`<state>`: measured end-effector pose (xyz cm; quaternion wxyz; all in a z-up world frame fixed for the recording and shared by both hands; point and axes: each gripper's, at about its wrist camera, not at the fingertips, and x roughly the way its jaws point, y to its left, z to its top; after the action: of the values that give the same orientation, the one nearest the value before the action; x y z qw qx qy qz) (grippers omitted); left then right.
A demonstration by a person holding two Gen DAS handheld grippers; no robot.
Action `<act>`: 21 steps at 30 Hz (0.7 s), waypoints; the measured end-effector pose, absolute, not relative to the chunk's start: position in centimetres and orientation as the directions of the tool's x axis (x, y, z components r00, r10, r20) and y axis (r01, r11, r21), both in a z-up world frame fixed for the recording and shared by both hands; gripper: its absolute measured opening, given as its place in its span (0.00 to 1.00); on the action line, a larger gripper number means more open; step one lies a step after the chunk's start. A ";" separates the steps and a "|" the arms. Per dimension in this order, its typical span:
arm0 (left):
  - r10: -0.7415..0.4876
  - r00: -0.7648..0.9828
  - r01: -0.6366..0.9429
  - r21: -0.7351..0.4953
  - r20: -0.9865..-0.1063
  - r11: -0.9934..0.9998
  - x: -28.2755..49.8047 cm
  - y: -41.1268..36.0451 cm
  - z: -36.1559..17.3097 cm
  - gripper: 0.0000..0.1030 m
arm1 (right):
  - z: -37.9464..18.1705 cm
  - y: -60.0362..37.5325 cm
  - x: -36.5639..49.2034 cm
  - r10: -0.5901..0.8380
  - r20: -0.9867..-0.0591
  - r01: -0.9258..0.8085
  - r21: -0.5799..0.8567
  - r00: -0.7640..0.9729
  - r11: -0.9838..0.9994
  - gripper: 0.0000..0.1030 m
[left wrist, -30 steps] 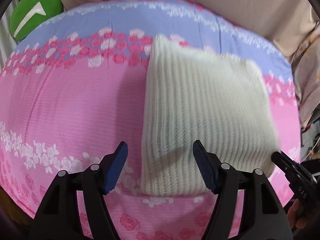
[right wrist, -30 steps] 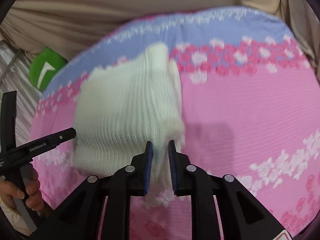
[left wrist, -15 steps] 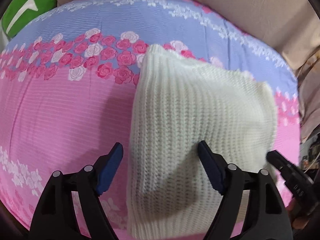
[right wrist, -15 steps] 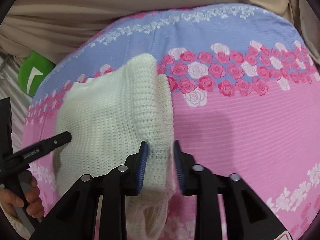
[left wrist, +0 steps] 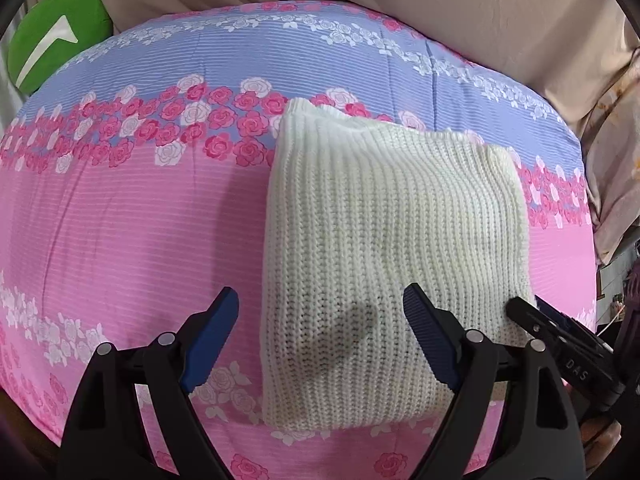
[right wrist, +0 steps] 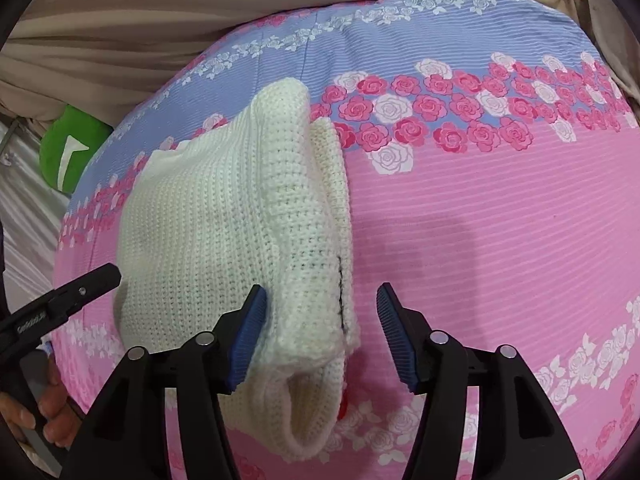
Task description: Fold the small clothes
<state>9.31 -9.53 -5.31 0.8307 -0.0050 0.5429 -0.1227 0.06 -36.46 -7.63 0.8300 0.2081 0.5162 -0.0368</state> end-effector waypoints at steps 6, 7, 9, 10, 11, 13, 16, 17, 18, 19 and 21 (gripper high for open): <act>-0.213 0.347 0.203 -0.148 -0.913 0.968 10.0 -10.1 -6.5 0.80 | -9.6 -36.6 1.3 0.211 -0.872 0.290 0.361 0.441 0.886 0.63; -0.212 0.342 0.197 -0.151 -0.915 0.969 10.1 -10.2 -6.7 0.80 | -9.8 -36.6 1.4 0.217 -0.871 0.291 0.367 0.440 0.883 0.64; -0.217 0.329 0.189 -0.161 -0.919 0.969 10.5 -10.2 -7.3 0.80 | -10.3 -36.7 1.6 0.232 -0.867 0.299 0.385 0.441 0.873 0.65; -0.218 0.321 0.181 -0.166 -0.922 0.969 10.7 -10.2 -7.6 0.80 | -10.4 -36.8 1.7 0.236 -0.866 0.301 0.391 0.442 0.870 0.66; -0.220 0.320 0.178 -0.170 -0.922 0.969 10.9 -10.2 -7.8 0.80 | -10.6 -36.8 1.7 0.239 -0.865 0.304 0.395 0.441 0.867 0.67; -0.220 0.323 0.176 -0.170 -0.920 0.970 11.0 -10.2 -7.8 0.80 | -10.6 -36.8 1.6 0.239 -0.864 0.311 0.399 0.443 0.863 0.67; -0.236 0.329 0.178 -0.185 -0.914 0.966 10.8 -10.0 -7.2 0.80 | -9.1 -36.6 1.0 0.184 -0.866 0.312 0.355 0.465 0.881 0.67; -0.240 0.336 0.178 -0.189 -0.911 0.966 10.7 -9.9 -6.9 0.80 | -8.5 -36.6 0.8 0.169 -0.863 0.307 0.343 0.477 0.888 0.67; -0.243 0.344 0.177 -0.192 -0.907 0.965 10.6 -9.7 -6.5 0.80 | -7.5 -36.4 0.6 0.153 -0.853 0.296 0.334 0.499 0.895 0.67; -0.247 0.356 0.174 -0.195 -0.901 0.965 10.6 -9.4 -6.0 0.80 | -6.7 -36.3 0.6 0.141 -0.844 0.288 0.327 0.517 0.900 0.67; -0.256 0.377 0.167 -0.207 -0.890 0.964 11.1 -9.0 -5.4 0.80 | -5.5 -36.3 1.3 0.132 -0.827 0.268 0.321 0.546 0.908 0.67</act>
<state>11.12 -9.05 -5.38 0.8288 -0.0413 0.5432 -0.1277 1.31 -36.30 -5.48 0.8537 0.2105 0.4747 -0.0399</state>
